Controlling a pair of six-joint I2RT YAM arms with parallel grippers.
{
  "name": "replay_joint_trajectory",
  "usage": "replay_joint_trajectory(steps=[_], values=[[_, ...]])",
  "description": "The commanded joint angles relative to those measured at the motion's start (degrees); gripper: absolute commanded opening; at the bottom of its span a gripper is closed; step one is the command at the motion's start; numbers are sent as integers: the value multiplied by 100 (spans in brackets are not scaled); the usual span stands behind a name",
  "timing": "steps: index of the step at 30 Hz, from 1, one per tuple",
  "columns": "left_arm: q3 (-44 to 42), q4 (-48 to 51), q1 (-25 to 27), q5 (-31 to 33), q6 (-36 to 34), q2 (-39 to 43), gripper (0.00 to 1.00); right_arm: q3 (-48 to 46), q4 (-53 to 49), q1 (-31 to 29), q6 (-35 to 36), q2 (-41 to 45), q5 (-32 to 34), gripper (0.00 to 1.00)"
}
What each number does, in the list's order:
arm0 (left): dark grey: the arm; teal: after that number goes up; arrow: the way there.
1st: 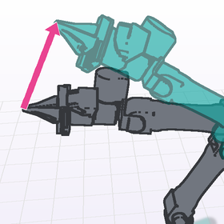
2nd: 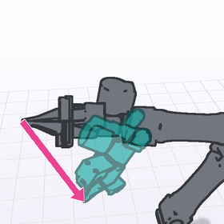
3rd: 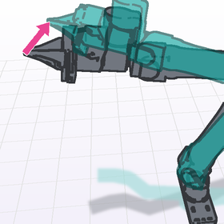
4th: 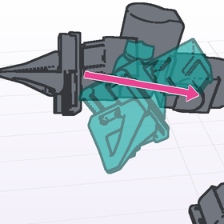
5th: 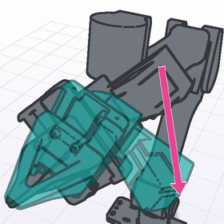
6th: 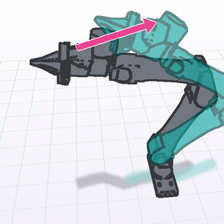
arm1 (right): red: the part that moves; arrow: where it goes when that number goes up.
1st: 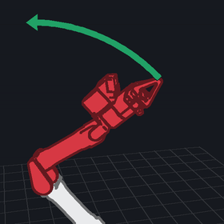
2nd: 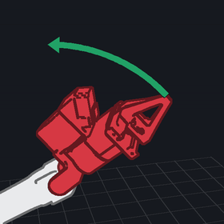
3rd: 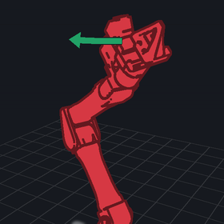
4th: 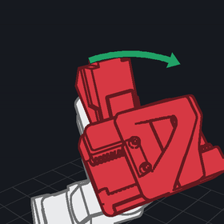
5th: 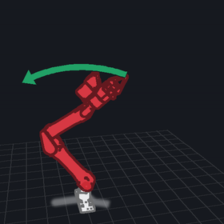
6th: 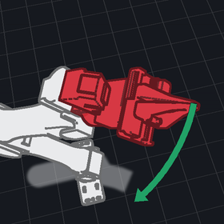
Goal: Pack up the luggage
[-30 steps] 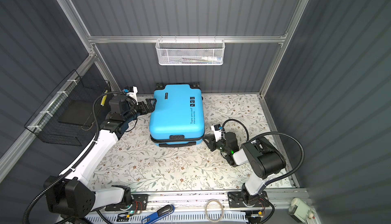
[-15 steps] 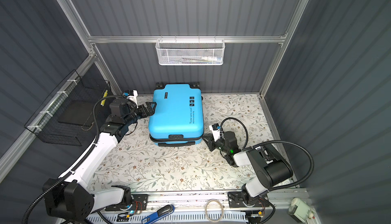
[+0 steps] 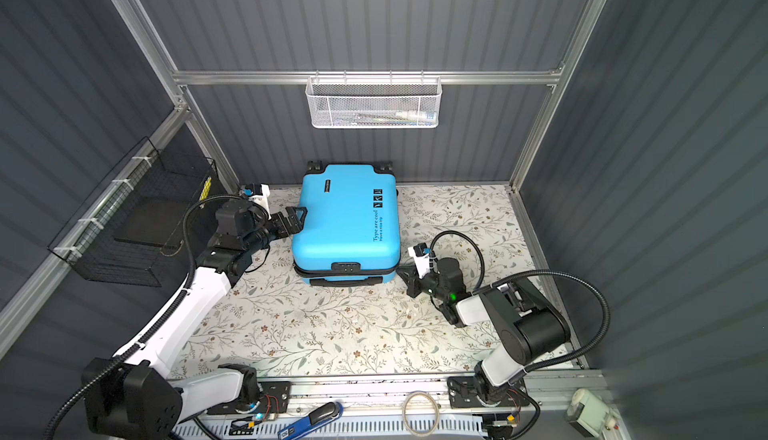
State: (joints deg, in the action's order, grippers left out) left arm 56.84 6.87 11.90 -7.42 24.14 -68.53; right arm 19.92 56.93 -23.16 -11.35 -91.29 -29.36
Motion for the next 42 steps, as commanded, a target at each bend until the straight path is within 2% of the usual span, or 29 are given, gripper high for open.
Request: replay_joint_trajectory(steps=[1, 7, 12, 23, 26, 33, 42], values=[[-257, 125, -21, 152, 155, 309, 100, 117, 95, -39, 28, -90, 23, 0], [-887, 416, -19, 981, 435, 953, 100, 126, 9, -37, 19, -82, 225, 0], [-1550, 452, -20, 1334, 708, 1451, 99, 181, -243, -31, -11, -5, 545, 0], [-2662, -34, -4, 915, 973, 1709, 94, 553, -613, 261, -156, -107, 745, 0], [-2870, -280, 13, 812, 803, 1678, 94, 626, -608, 436, -263, -152, 693, 0], [-3374, -1571, 93, 479, 149, 1266, 89, 703, -648, 601, -315, -148, 594, 0], [-3706, -2929, 94, -131, -1106, 800, 92, 710, -660, 620, -304, -153, 586, 0]])
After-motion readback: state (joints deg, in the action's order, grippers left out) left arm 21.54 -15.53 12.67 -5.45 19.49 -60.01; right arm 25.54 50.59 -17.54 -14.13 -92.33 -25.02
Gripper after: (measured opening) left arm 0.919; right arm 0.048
